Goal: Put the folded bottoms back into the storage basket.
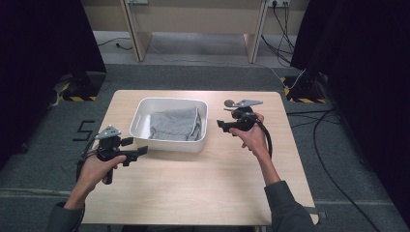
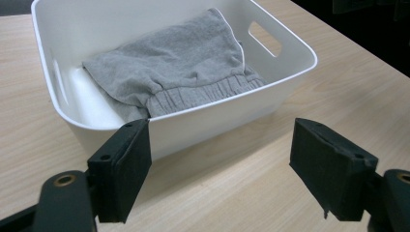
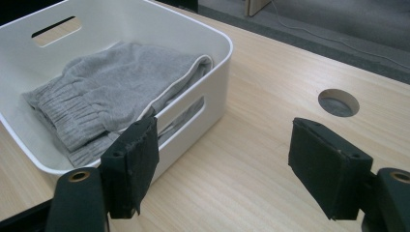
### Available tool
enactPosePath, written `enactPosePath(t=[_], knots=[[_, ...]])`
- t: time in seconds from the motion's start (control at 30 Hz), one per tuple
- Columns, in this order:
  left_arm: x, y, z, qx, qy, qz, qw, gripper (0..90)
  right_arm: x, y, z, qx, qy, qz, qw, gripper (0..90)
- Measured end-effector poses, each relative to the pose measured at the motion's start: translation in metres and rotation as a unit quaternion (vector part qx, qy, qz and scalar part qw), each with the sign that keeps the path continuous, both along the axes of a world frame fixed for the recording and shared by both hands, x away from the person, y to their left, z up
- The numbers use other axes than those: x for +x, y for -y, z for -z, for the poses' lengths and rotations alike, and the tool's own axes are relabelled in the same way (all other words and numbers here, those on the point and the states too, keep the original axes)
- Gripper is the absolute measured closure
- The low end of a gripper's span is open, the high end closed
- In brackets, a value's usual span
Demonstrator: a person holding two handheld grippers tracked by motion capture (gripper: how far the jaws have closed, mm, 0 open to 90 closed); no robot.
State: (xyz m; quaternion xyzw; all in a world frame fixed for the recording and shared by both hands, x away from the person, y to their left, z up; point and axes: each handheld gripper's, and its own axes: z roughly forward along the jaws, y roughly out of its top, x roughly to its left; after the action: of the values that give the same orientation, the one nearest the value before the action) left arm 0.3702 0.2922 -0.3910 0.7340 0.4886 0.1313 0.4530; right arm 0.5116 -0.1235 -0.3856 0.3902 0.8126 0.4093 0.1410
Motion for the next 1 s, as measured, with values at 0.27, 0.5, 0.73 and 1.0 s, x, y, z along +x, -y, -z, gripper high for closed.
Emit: enactPosePath(t=[0.27,0.5,0.73,1.0], knots=[[-0.012,-0.001,0.010,-0.004,0.002,-0.005,1.0000,22.2,-0.012,0.008,0.005,-0.001,0.004,-0.002,1.0000,26.8],[-0.016,-0.006,0.024,-0.020,-0.006,-0.009,0.9997,19.7,-0.026,0.020,0.005,-0.003,0.012,-0.003,0.9999,25.6],[-0.021,-0.007,0.034,-0.024,-0.005,-0.006,0.9997,15.8,-0.038,0.030,0.011,-0.007,0.010,-0.006,0.9999,23.5],[-0.028,-0.006,0.040,-0.022,-0.002,-0.004,0.9998,15.3,-0.049,0.044,0.017,-0.003,0.011,0.002,0.9999,22.8]])
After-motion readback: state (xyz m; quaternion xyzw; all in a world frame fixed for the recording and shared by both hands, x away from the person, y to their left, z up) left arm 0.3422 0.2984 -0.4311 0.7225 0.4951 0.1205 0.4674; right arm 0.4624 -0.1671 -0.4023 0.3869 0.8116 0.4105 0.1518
